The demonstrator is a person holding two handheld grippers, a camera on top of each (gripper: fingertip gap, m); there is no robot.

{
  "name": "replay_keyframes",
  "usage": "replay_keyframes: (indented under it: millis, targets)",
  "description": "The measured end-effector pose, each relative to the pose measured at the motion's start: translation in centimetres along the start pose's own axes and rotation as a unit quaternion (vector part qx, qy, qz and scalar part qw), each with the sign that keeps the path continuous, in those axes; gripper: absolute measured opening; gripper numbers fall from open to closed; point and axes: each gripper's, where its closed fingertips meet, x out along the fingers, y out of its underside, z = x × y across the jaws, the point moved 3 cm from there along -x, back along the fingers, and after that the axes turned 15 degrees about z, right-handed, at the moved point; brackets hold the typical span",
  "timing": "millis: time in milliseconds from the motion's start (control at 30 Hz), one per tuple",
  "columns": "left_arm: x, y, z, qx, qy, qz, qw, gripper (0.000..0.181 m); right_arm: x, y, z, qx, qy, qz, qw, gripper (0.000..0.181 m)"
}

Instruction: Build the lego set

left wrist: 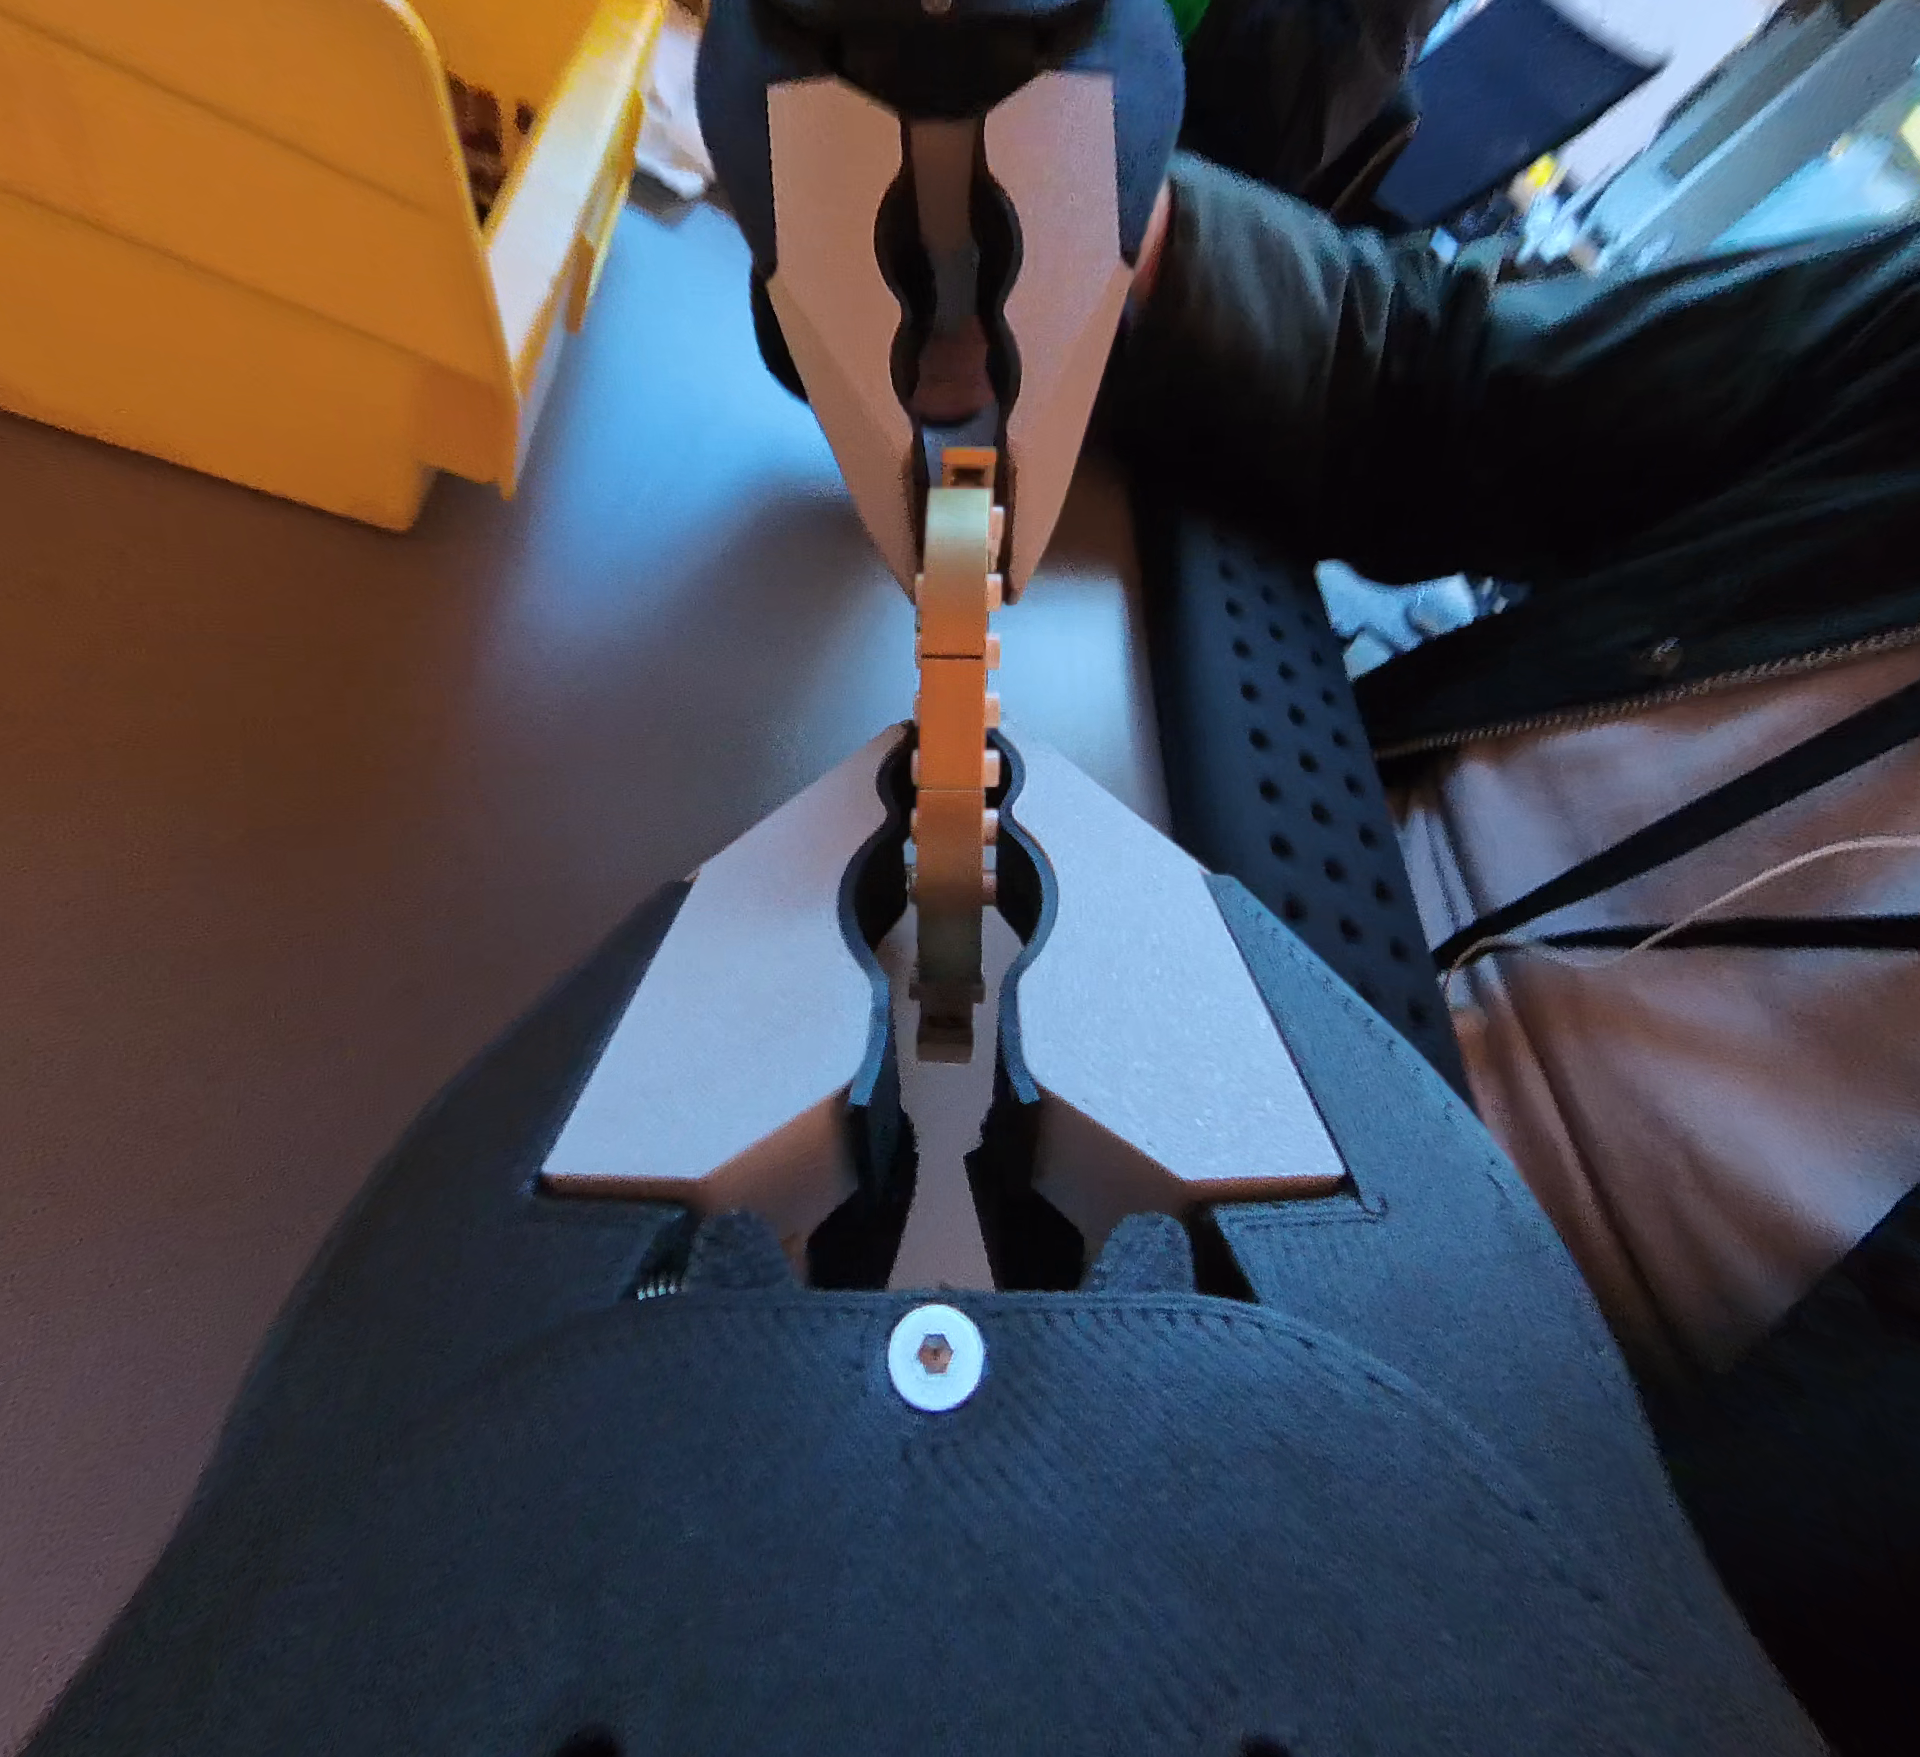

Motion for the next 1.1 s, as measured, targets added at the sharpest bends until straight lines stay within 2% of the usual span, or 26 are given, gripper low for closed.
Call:
replay_keyframes:
  millis: [67,133,233,300,367,467,600,1100]
  targets:
    - [-0.9,-1.3,-0.2,-0.026,0.017,-0.055,0.998,0.009,-1.2,-1.1,0.1,0.009,-0.016,-0.062,0.998,0.011]
    - [-2.4,-2.8,0.1,-0.054,0.02,-0.126,0.99,0.009,-2.5,-2.2,-0.1,0.026,-0.022,-0.119,0.992,0.029]
    - [-4.5,-4.3,0.7,-0.09,0.009,-0.22,0.971,0.008,-3.6,-2.5,-0.4,0.03,-0.014,-0.146,0.989,0.034]
    - [-5.0,-4.9,0.7,-0.101,0.01,-0.251,0.963,0.008,-3.5,-2.5,-0.4,0.036,-0.014,-0.143,0.989,0.034]
    - [-4.8,-5.3,0.6,-0.106,0.011,-0.263,0.959,0.008,-3.0,-2.4,-0.3,0.046,-0.02,-0.135,0.99,0.03]
    - [-4.1,-5.6,0.4,-0.12,0.026,-0.266,0.956,0.008,-2.5,-2.1,-0.1,0.054,-0.034,-0.118,0.991,0.01]
    - [-4.0,-5.6,0.4,-0.147,0.056,-0.281,0.947,0.008,-2.9,-2.1,0.1,0.072,-0.061,-0.122,0.988,0.008]
    - [-4.1,-5.4,0.1,-0.138,0.045,-0.27,0.952,0.008,-2.7,-2.0,0.3,0.07,-0.076,-0.121,0.987,0.008]
